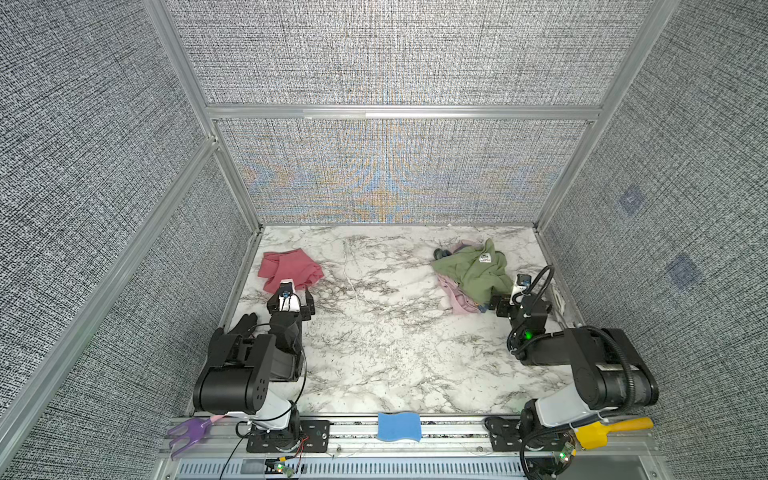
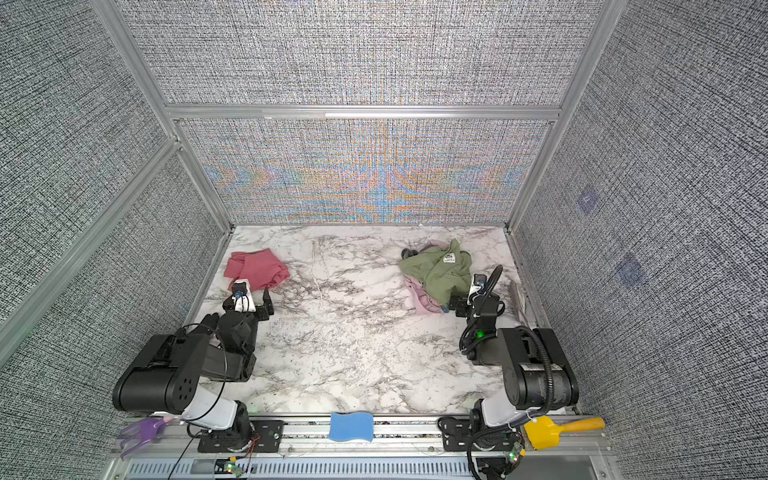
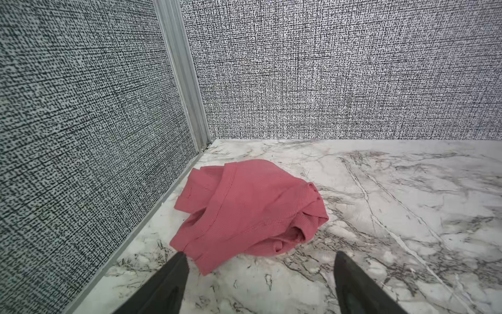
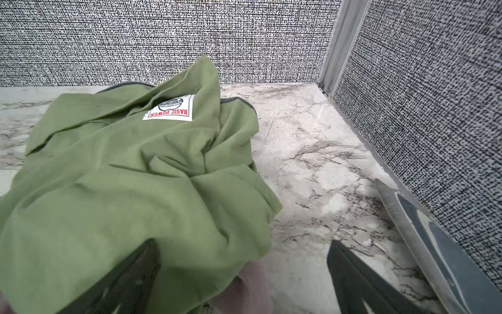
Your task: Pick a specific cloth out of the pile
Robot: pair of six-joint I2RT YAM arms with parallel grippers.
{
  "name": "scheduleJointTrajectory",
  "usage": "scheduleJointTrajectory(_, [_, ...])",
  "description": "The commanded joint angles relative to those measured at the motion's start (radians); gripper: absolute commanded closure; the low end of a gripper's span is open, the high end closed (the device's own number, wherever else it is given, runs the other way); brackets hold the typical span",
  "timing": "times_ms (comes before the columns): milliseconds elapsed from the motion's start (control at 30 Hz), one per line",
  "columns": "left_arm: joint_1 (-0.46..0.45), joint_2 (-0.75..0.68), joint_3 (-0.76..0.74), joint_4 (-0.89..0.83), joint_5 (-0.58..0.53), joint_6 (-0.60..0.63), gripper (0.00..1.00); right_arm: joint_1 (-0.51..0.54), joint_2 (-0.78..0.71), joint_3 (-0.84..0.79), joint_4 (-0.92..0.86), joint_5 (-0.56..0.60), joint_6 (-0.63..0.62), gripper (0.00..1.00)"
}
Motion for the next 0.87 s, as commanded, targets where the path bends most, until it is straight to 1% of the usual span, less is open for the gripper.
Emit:
scheduleJointTrajectory(0, [0.002,-0.001,0.002,0.001,0.015,-0.003,0.06,0.000,0.000,0.003,0.005,-0.008,0.005,0.01])
scheduleJointTrajectory(67, [0.002,-0.001,0.003,0.002,0.015,-0.002,0.01,0.000,-0.001,0.002,0.005,-0.008,0.005,0.01])
scheduleJointTrajectory(567, [0.002,-0.001,0.001,0.007,0.015,-0.001,0.01,0.000,-0.001,0.001,0.005,-0.008,0.006,0.01])
scheduleJointTrajectory(700, [0.003,0.003,0.013,-0.015,0.017,-0.003,0.01,0.000,0.000,0.002,0.005,-0.008,0.005,0.01])
scheduleJointTrajectory(833, [0.005,0.000,0.003,0.004,0.017,-0.002,0.01,0.000,-0.001,0.002,0.005,-0.008,0.006,0.01])
